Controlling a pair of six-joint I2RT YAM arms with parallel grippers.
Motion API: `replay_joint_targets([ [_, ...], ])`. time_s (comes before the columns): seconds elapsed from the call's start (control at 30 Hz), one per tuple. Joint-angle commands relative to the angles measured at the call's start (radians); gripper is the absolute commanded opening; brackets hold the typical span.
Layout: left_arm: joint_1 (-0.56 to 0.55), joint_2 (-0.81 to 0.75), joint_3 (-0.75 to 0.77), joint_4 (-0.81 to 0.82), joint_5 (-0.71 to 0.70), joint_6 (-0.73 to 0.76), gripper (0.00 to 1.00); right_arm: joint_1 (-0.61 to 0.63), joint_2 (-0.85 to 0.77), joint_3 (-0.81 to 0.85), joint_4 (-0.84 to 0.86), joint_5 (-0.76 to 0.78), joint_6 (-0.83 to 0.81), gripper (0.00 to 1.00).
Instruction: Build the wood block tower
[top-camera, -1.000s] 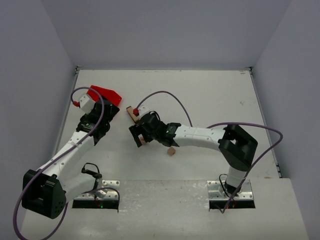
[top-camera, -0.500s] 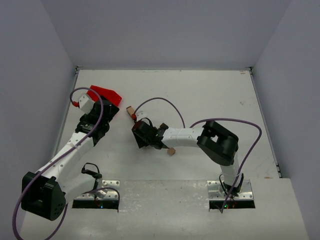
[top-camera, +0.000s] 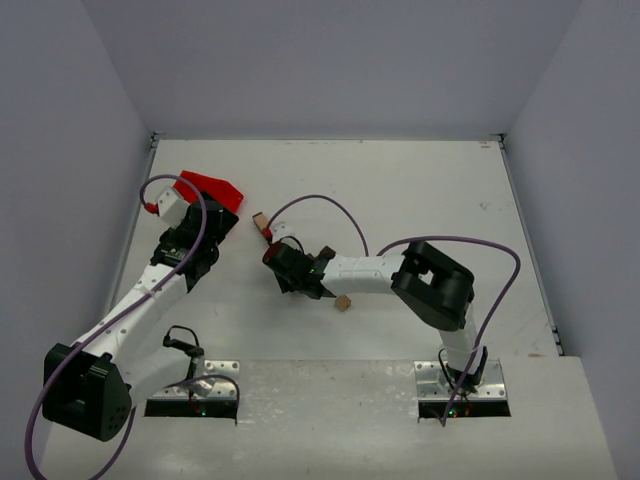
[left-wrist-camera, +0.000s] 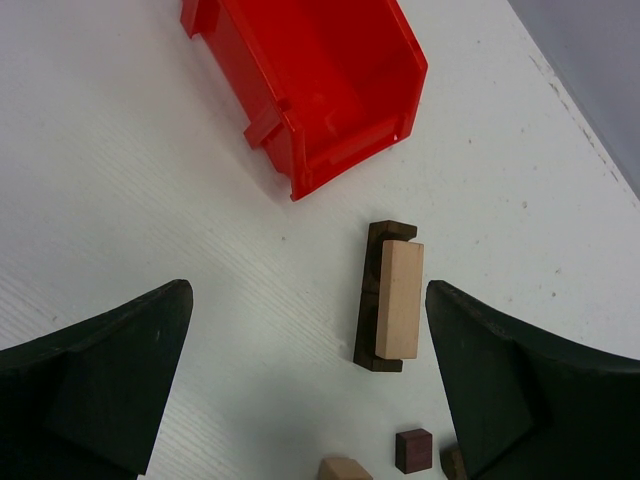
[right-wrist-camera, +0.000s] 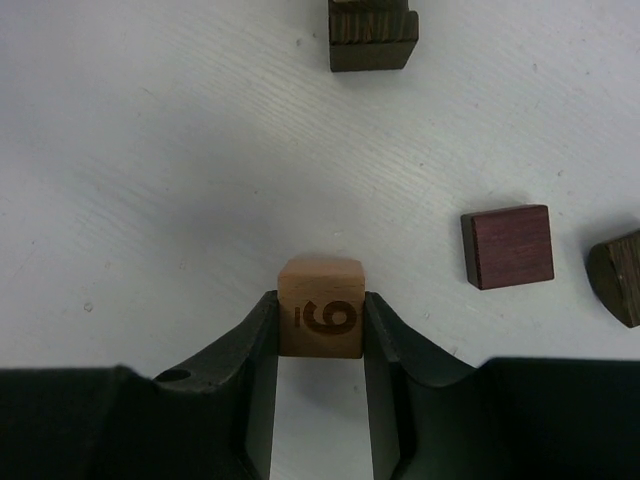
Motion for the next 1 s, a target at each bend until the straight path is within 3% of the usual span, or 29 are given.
replay_joint_targets([
  [0.0,0.013,-0.017,-0.007,0.022,-0.001,0.007,1.00,0.011,-0.121,0.038,0.057,0.036,-0.138,0.22],
  [0.27,0.013,-0.027,-0.012,0.022,-0.015,0.002,1.00,-0.005,-0.064,0.200,0.068,0.009,-0.357,0.21],
  [0.63,0.012,-0.031,-0.019,0.034,-0.034,-0.001,1.00,-0.117,0.176,0.593,-0.086,-0.114,-0.432,0.20],
  [0.97,0.013,-0.014,-0.012,0.029,-0.047,-0.009,1.00,-0.170,0.286,0.740,-0.181,-0.196,-0.411,0.22],
])
